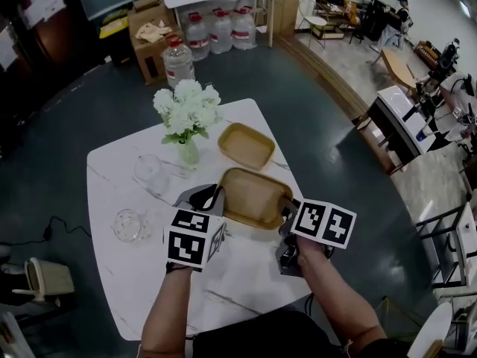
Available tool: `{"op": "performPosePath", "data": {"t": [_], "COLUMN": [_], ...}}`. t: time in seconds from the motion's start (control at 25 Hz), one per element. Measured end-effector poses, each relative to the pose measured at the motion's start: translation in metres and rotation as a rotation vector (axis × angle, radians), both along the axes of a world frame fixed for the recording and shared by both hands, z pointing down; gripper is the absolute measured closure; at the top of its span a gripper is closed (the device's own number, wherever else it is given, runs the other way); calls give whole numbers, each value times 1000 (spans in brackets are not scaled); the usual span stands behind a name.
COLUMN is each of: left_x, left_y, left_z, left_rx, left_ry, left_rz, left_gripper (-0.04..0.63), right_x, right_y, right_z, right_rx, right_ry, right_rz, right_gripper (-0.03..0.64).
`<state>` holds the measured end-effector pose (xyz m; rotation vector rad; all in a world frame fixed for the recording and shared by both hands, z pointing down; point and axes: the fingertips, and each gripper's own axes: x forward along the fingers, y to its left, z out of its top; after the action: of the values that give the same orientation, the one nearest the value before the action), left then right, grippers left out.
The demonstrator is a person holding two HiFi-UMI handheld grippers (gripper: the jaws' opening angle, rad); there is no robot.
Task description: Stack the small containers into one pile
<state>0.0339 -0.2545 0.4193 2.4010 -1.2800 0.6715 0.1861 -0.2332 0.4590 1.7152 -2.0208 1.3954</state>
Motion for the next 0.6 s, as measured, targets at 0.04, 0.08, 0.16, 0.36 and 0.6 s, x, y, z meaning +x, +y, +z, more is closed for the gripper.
{"op": "performPosePath", "data": {"t": [0.04, 0.08, 0.16, 0.36, 0.6], "left_x": [3, 6, 11, 21, 24], "left_y": [-7, -13, -26, -56, -96], "left_z": [2, 4, 6, 3, -2], "left_rx": [-2, -3, -1, 35, 60], "left_ry": [-7, -15, -30, -108, -176], "left_rz": [-5, -10, -20, -37, -58], "left_gripper": [569, 569, 569, 569, 575], "right_x": [3, 6, 12, 20, 22], "right_y": [-6, -13, -25, -56, -97], "right_z": [1, 3, 3, 4, 1], "right_rx": [-3, -6, -10, -17, -9], "right_ry": [-2, -3, -3, -18, -26], "right_rz": [-5, -9, -13, -14, -25], "right_gripper": [584, 584, 583, 584, 589]}}
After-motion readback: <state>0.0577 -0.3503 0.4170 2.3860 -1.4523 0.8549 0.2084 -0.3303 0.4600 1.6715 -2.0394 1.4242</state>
